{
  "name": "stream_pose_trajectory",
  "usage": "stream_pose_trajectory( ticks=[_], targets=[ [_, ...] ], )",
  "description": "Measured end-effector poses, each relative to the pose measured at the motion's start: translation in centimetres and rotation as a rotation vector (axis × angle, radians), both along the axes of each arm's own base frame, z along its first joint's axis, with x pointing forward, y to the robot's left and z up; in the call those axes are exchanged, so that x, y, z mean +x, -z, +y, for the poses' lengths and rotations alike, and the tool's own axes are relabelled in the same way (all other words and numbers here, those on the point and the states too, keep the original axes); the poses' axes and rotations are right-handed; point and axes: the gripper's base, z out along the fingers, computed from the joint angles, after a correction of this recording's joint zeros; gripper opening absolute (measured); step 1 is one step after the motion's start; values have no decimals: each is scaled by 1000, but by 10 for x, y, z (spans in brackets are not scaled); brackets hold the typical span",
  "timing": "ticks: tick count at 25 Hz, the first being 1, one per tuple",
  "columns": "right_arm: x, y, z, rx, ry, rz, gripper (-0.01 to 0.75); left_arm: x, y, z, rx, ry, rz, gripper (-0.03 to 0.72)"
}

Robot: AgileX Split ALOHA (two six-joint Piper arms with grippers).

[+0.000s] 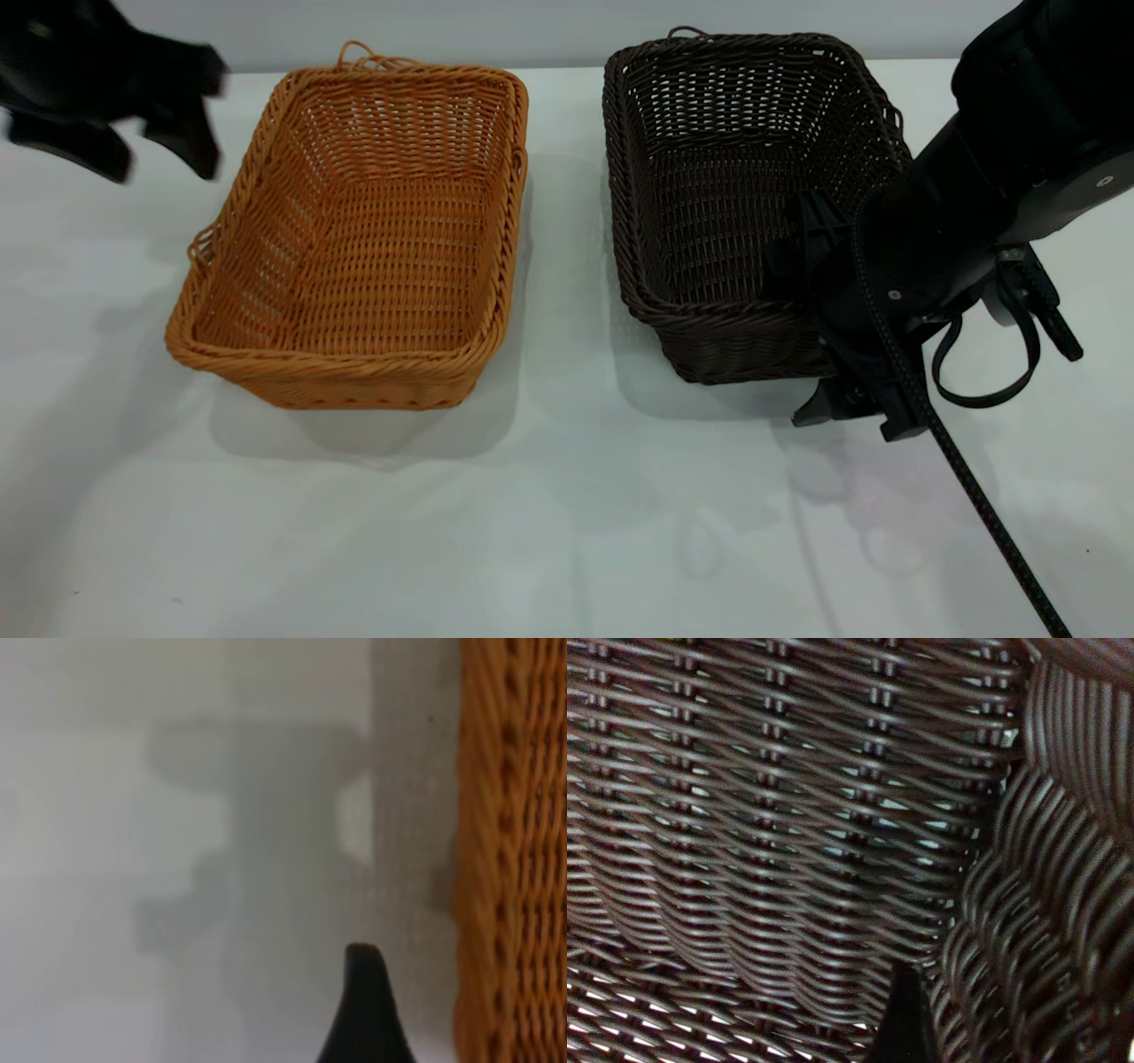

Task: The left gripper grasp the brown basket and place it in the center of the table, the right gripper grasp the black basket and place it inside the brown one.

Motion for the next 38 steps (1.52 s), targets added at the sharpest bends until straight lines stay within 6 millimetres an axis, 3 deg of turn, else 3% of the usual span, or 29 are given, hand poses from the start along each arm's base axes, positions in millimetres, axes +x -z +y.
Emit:
stream_pose_trajectory(
  ticks=[11,17,21,25,30,33,38],
  targets=[
    [0,1,0,-3,2,3,552,14,57,-6,-24,-40,39,500],
    [-2,9,-1,-10,0,24,552,19,64,-6,-42,-66,-9,491],
    [-2,9,-1,-10,-2,24,531,21,65,-7,-43,-67,-26,422],
    [-1,9,0,-6,-3,22,444,21,66,-7,-38,-55,-26,280],
    [-1,9,1,4,3,23,225,21,66,-7,-33,-40,-29,111],
    [1,8,-2,17,14,23,117,21,66,-7,-27,-22,-31,81],
    [8,-1,-11,50,30,4,90,21,66,-8,-21,2,-34,79]
  ],
)
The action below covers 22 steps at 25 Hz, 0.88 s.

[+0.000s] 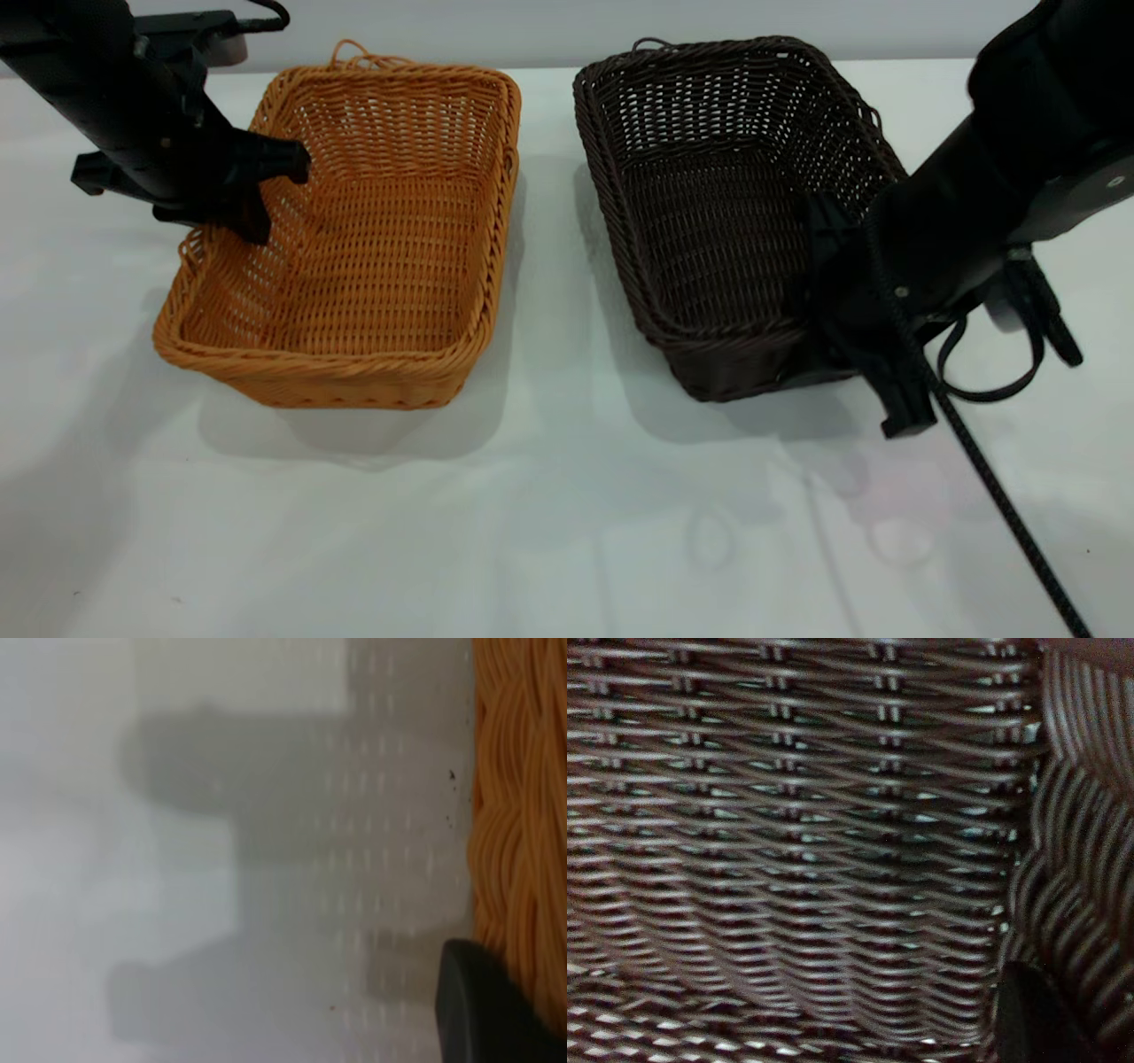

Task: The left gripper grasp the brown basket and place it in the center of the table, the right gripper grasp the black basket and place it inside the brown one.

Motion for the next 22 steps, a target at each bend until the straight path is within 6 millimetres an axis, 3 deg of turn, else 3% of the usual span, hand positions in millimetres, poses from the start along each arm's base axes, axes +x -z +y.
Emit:
stream_pose_trajectory(
  ticks=[5,12,17,22],
  targets=[
    [18,-29,-27,1,-9,-107,90,0,0,0,43,113,-12,79],
    [34,-79,-64,94,-314,-362,90,3,-2,-10,181,454,-94,79],
    [29,-103,-78,191,-553,-446,90,-1,-5,-54,327,839,-220,79],
    [41,-125,-89,213,-759,-480,90,-14,-3,-104,439,1158,-325,79]
  ],
)
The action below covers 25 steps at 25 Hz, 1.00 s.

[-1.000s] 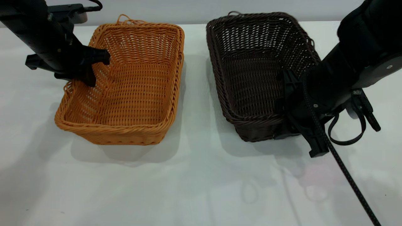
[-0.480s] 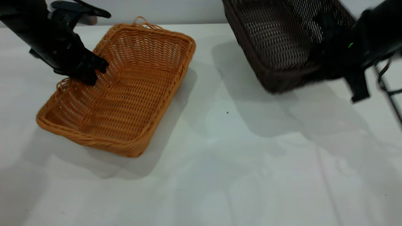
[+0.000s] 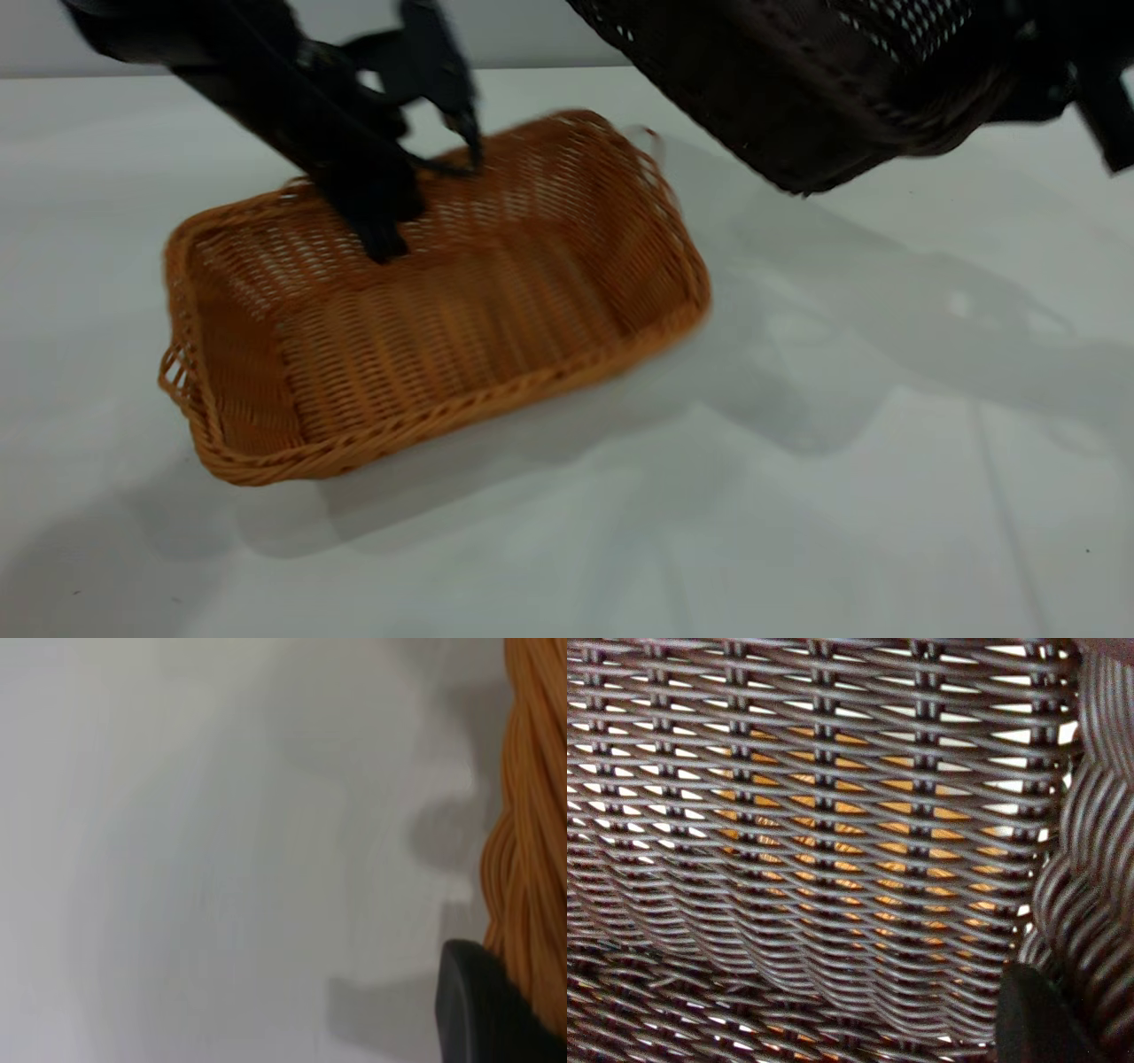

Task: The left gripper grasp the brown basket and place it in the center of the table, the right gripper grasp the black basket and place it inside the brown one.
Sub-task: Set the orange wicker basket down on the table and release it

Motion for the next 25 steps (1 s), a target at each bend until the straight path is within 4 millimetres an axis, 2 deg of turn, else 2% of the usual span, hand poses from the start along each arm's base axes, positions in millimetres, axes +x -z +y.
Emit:
stream_pose_trajectory(
  ticks=[4,7,20,25],
  targets=[
    [10,-18,1,-1,-108,-45,90,-9,6,-28,55,181,-93,79],
    [18,-28,1,-2,-131,-80,90,-10,5,-37,75,256,-153,79],
    [22,-33,0,-9,-136,-101,90,-8,7,-40,59,279,-192,95],
    [23,-33,-3,-7,-124,-101,90,-7,6,-42,20,246,-215,204]
  ],
)
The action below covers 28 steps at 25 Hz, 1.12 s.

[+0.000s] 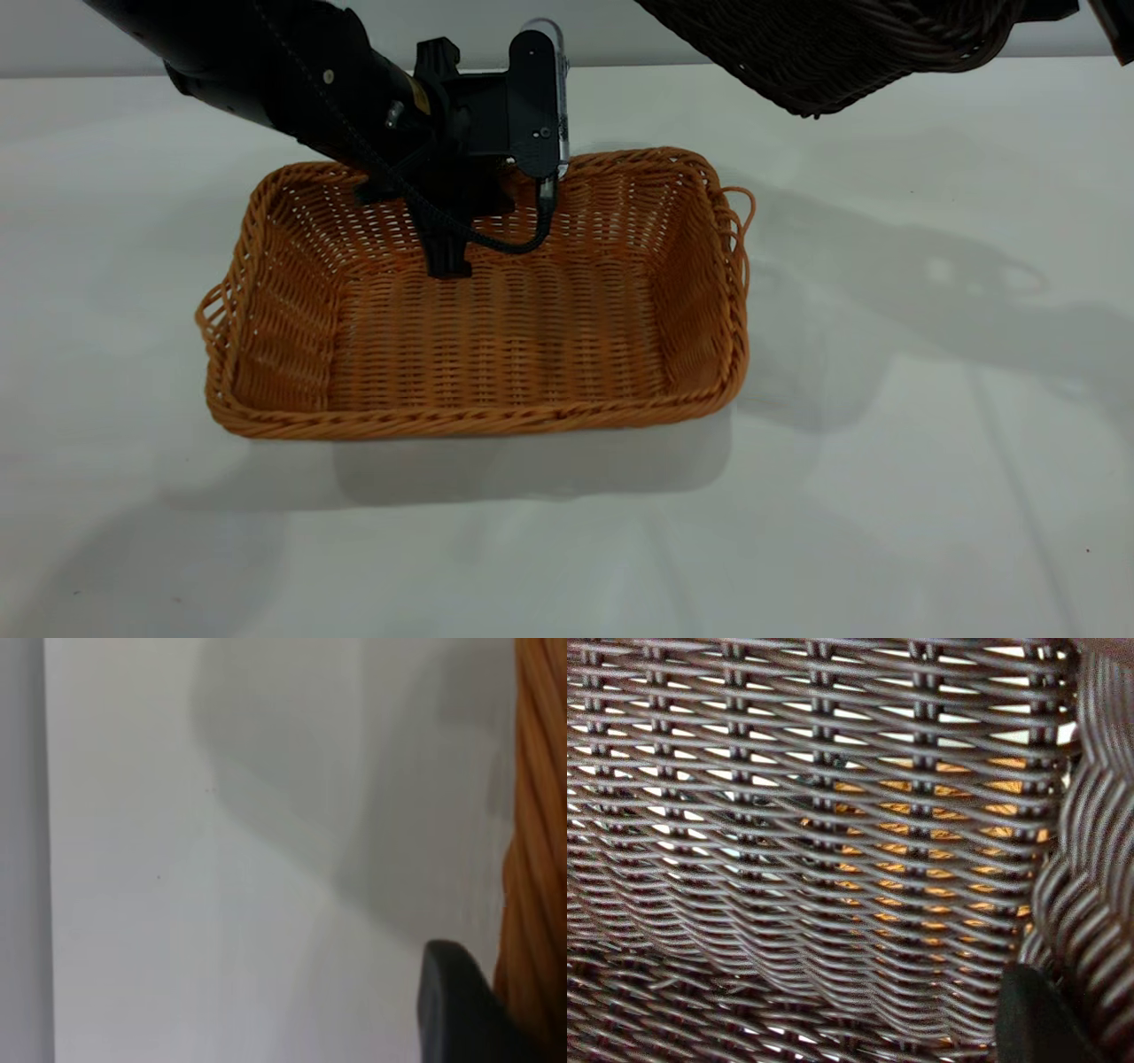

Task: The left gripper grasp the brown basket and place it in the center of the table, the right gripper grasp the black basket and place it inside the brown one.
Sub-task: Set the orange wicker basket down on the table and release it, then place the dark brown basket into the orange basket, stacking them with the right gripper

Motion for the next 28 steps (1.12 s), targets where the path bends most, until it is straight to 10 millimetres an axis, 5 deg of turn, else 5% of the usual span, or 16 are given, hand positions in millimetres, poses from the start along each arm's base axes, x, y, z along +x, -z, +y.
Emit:
stream_pose_trajectory(
  ticks=[7,12,17,22,28],
  targets=[
    [6,-6,-33,88,153,-4,90,3,-9,-12,-83,12,-111,419],
    [7,-7,-53,104,222,-8,90,-9,-28,-16,-104,59,-156,442],
    [7,-7,-57,105,233,-8,90,-38,-64,2,-179,19,-222,437],
    [7,-7,-41,105,193,-6,90,-72,-132,31,-369,-107,-408,414],
    [3,-6,18,80,33,-5,90,-95,-226,58,-768,-279,-725,376]
  ],
)
